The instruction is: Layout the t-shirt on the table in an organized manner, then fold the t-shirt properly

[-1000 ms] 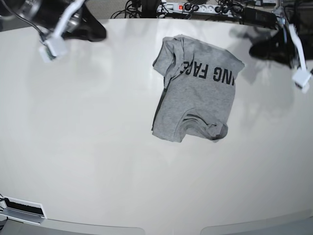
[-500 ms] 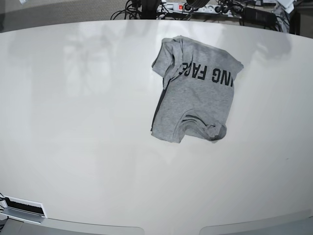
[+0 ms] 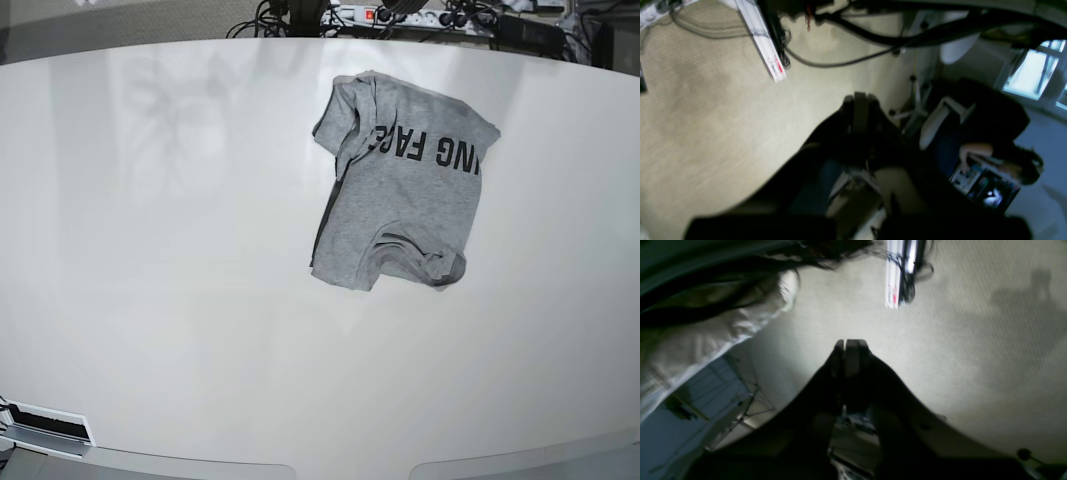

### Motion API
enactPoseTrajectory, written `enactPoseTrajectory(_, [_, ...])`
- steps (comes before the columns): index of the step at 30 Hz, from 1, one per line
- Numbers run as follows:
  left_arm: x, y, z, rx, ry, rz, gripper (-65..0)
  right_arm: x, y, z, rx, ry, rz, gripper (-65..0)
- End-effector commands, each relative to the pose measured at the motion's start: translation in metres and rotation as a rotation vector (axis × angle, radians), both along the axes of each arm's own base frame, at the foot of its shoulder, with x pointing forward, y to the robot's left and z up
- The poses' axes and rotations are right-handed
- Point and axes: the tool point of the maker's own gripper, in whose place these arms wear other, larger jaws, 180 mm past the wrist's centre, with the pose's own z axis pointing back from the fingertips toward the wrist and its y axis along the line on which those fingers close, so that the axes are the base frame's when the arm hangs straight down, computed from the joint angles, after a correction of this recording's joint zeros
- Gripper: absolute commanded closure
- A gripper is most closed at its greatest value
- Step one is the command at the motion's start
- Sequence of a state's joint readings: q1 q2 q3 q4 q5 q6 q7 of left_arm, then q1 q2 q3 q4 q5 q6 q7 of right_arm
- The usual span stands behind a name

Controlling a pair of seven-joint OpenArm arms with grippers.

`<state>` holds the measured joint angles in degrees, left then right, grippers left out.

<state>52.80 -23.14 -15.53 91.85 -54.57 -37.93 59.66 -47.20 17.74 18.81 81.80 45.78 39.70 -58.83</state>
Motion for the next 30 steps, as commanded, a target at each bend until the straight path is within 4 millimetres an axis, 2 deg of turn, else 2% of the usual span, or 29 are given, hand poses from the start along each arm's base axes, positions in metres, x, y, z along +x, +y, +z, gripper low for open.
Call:
enactPoseTrajectory(1, [-0.008, 0.006, -0.009, 0.025, 0.037, 0.013, 0.0, -0.003, -0.004, -0.008, -0.008, 0.012, 0.010, 0.0])
enactPoseTrajectory(7, [-0.044, 0.032, -0.081, 0.163, 0.175, 0.104, 0.0, -0.037, 0.005, -0.069, -0.033, 0.120, 0.048, 0.0])
enactPoseTrajectory(9, [-0.047, 0.041, -0.101, 0.203, 0.163, 0.155, 0.0, -0.045, 0.009, -0.083, -0.038, 0.120, 0.072, 0.0])
enactPoseTrajectory(12, [-0.027, 0.056, -0.127, 0.261, 0.048, 0.258, 0.0, -0.038, 0.017, -0.099, -0.037, 0.046, 0.114, 0.0])
enactPoseTrajectory(15, [0.009, 0.063, -0.147, 0.306, -0.104, 0.271, 0.0, -0.017, 0.029, -0.111, -0.037, -0.053, 0.180, 0.0])
enactPoseTrajectory(18, [0.049, 0.069, -0.169, 0.417, -0.257, 0.189, 0.0, 0.013, 0.026, -0.129, -0.166, -0.148, 0.226, 0.0])
enactPoseTrajectory(20, [0.077, 0.070, -0.180, 0.498, -0.330, 0.166, 0.0, 0.035, 0.032, -0.137, -0.221, -0.207, 0.237, 0.0])
enactPoseTrajectory(22, [0.097, 0.064, -0.188, 0.544, -0.357, 0.161, 0.0, 0.052, 0.039, -0.141, -0.255, -0.243, 0.248, 0.0])
enactPoseTrajectory(26, [0.106, 0.048, -0.197, 0.563, -0.370, 0.154, 0.0, 0.060, 0.051, -0.144, -0.277, -0.280, 0.267, 0.0])
enactPoseTrajectory(30, [0.114, 0.036, -0.197, 0.539, -0.398, 0.151, 0.0, 0.063, 0.055, -0.144, -0.272, -0.300, 0.268, 0.0])
